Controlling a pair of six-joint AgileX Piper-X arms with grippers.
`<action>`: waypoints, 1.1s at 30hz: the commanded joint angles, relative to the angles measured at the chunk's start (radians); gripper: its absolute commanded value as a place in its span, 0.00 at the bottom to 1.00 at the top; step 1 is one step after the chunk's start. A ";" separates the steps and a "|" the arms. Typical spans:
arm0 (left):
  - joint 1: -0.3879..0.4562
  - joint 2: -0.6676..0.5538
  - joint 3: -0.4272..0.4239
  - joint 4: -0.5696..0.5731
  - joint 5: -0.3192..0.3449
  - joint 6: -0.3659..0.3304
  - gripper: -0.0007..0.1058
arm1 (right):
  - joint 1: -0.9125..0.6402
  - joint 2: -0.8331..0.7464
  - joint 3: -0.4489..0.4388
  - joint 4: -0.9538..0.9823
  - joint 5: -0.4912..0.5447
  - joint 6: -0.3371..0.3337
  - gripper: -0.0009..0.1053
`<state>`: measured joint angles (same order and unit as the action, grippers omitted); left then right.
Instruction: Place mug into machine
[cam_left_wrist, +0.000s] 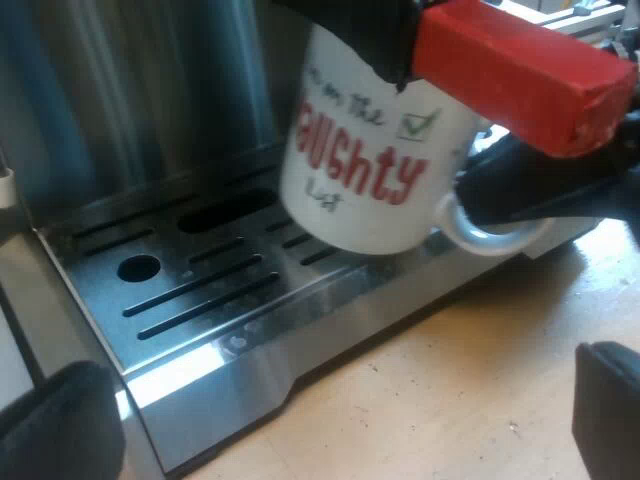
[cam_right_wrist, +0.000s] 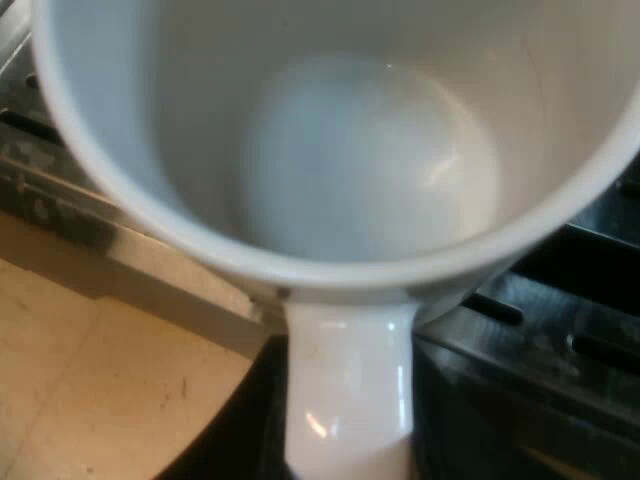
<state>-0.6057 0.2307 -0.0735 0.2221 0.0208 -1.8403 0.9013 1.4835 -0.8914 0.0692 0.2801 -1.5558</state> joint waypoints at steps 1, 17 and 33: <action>-0.004 -0.005 -0.002 -0.018 0.022 -0.010 0.88 | -0.002 0.014 -0.048 -0.043 0.009 -0.019 0.01; -0.004 -0.005 -0.002 -0.026 0.044 -0.018 0.88 | -0.002 0.052 -0.072 -0.043 0.034 -0.019 0.01; -0.004 -0.005 -0.002 -0.026 0.044 -0.018 0.88 | -0.002 0.052 -0.072 -0.043 0.025 -0.019 0.01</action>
<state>-0.6057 0.2307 -0.0735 0.2204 0.0585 -1.8468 0.9013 1.5450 -0.9480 0.0589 0.3029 -1.5558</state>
